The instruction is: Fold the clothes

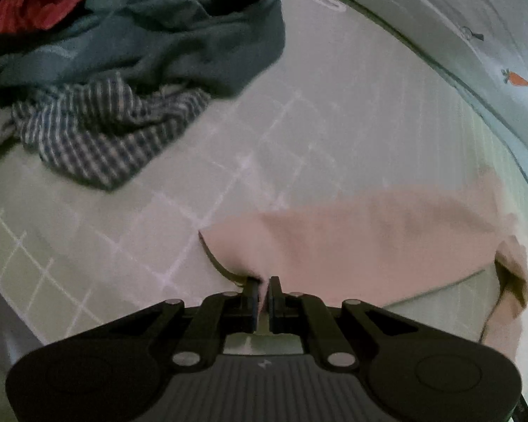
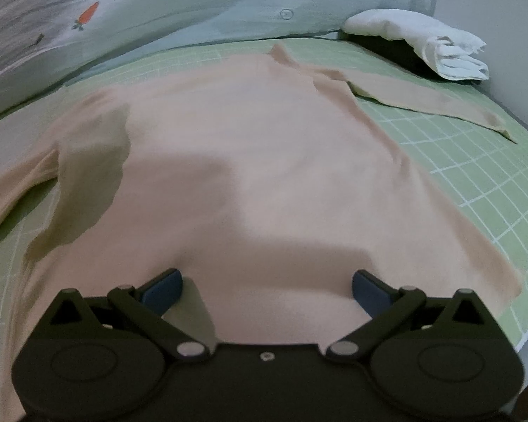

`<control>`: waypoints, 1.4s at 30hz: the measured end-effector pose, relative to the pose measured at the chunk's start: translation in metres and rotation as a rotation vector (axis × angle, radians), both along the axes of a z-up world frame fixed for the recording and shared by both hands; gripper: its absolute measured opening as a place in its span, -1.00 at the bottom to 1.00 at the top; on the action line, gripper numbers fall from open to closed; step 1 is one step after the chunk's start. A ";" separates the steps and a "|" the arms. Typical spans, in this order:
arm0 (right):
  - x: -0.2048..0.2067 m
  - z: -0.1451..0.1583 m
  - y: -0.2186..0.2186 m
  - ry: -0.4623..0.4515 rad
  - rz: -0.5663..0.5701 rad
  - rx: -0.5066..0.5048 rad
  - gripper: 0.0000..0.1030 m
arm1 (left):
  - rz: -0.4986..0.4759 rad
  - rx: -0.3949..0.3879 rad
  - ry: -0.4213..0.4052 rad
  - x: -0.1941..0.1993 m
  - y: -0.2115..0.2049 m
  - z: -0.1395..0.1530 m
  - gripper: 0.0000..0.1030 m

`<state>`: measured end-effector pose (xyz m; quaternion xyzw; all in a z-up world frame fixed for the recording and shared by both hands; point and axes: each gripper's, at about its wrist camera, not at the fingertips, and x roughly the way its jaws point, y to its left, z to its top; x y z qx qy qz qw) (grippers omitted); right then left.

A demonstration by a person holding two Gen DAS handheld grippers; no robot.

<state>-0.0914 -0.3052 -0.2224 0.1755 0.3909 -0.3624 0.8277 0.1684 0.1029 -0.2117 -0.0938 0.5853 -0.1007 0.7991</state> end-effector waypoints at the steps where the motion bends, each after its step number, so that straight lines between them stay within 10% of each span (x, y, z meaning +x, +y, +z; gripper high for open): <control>1: -0.001 0.000 0.000 0.000 0.004 0.008 1.00 | -0.007 -0.004 0.007 -0.003 -0.001 0.000 -0.88; 11: -0.007 0.001 -0.006 0.011 0.115 0.024 1.00 | -0.028 -0.052 0.049 -0.032 -0.005 -0.001 -0.84; 23: -0.019 0.008 -0.043 -0.031 0.151 0.039 1.00 | -0.028 -0.023 -0.111 -0.055 -0.030 0.049 -0.41; 38: 0.004 0.010 -0.217 0.005 0.107 -0.041 0.99 | -0.069 -0.055 -0.157 -0.032 -0.193 0.053 -0.23; 42: 0.029 0.008 -0.264 -0.044 0.127 -0.026 0.72 | -0.075 -0.068 -0.176 0.008 -0.240 0.050 -0.24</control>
